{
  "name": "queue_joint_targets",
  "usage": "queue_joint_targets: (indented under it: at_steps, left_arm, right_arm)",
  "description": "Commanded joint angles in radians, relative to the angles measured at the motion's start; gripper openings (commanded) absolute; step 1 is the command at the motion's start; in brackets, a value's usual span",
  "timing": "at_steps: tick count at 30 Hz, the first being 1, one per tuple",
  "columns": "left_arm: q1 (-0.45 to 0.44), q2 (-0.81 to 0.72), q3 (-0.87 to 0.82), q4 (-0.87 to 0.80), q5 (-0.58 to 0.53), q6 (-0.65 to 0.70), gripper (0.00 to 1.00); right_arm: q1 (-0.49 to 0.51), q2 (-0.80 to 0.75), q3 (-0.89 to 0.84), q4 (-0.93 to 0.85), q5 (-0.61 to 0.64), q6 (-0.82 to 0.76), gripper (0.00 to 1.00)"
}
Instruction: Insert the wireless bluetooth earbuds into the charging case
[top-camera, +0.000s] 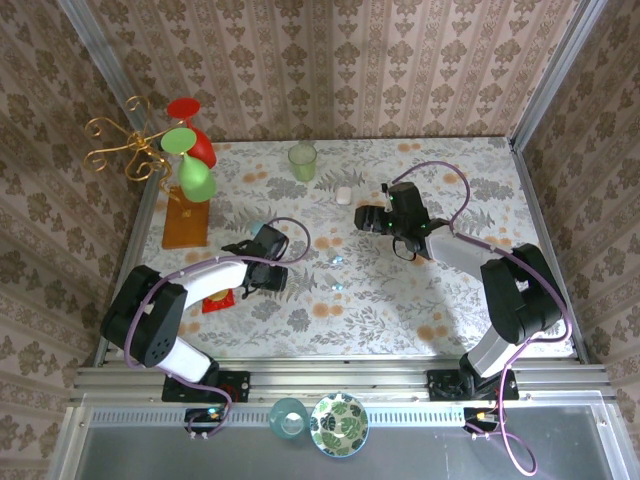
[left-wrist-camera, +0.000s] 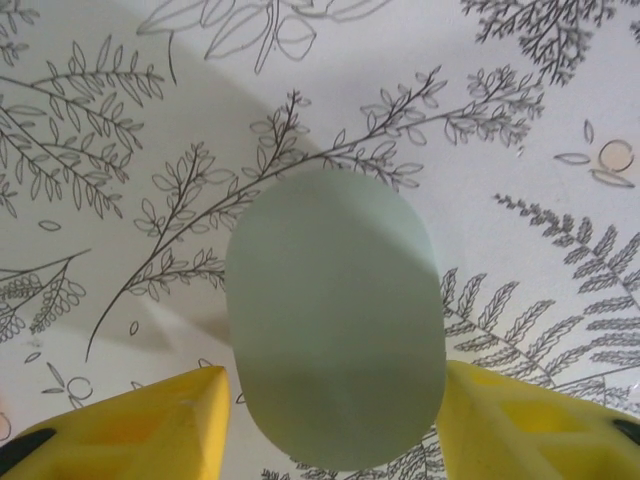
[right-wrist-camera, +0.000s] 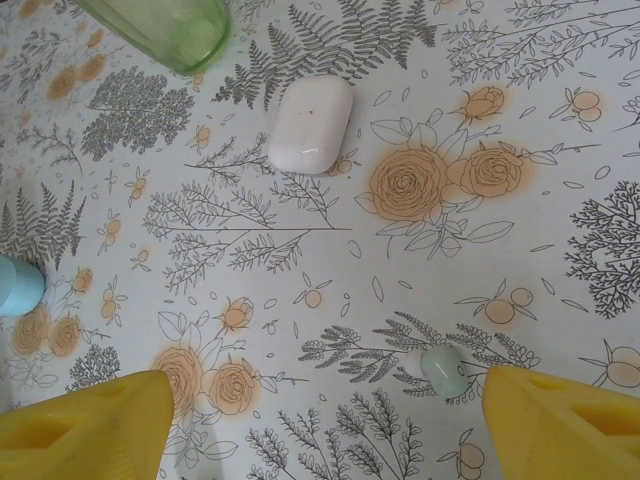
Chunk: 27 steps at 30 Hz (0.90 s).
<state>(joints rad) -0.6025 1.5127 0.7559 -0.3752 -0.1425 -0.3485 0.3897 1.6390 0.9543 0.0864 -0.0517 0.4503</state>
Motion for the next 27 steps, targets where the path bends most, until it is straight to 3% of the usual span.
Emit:
queue_joint_targets:
  at_steps: [1, 10, 16, 22, 27]
  left_arm:
    - [0.001, 0.008, -0.002, 0.034, 0.015, -0.029, 0.51]
    - [0.007, 0.015, -0.006, 0.011, 0.021, -0.026, 0.39]
    - [0.001, -0.064, -0.022, 0.064, 0.029, 0.052, 0.32]
    - [-0.004, -0.2, -0.08, 0.346, 0.201, 0.332, 0.3]
    - [-0.014, -0.258, -0.093, 0.524, 0.404, 0.517, 0.29]
  right_arm:
    - [0.009, -0.007, 0.005, -0.005, 0.001, -0.007, 0.81]
    - [0.009, -0.014, 0.004, -0.015, -0.005, 0.001, 0.81]
    - [0.009, -0.08, -0.01, -0.039, -0.126, 0.053, 0.79]
    - [0.002, -0.184, -0.023, -0.15, -0.296, 0.139, 0.78]
    - [-0.009, -0.24, -0.034, -0.18, -0.538, 0.286, 0.77]
